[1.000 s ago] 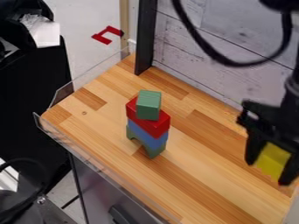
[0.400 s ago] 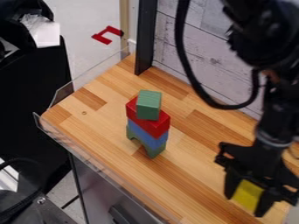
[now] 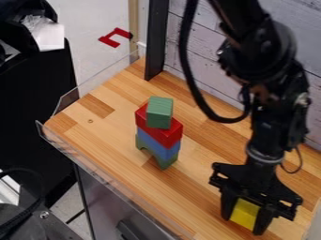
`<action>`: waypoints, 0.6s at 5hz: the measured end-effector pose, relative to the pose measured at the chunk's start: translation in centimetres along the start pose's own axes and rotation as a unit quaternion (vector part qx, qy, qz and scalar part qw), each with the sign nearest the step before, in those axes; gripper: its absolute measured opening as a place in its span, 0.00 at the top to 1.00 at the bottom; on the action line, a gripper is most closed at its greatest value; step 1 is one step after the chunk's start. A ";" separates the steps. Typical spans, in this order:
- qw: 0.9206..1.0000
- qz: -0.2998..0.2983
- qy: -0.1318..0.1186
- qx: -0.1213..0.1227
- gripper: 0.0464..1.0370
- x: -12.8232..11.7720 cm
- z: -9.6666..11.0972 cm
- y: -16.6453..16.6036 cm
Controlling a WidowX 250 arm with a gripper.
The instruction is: Remove the yellow cube from the tower and move it to the right.
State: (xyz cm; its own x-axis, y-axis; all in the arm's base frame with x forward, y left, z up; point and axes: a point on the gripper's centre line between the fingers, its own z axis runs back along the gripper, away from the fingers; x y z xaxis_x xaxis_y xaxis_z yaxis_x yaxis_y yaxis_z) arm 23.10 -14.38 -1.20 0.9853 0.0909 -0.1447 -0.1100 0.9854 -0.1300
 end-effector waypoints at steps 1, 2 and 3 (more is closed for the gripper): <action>1.000 0.000 0.001 0.007 0.46 0.0 0.0 0.4; 1.000 -0.003 0.002 0.007 0.46 0.0 0.0 0.4; 1.000 -0.002 0.004 0.002 0.39 -0.1 0.0 0.3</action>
State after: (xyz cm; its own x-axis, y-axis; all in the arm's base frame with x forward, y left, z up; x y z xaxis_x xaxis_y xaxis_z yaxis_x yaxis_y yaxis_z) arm 23.00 -14.09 -1.24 0.9846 0.0865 -0.1522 -0.1061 0.9864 -0.1256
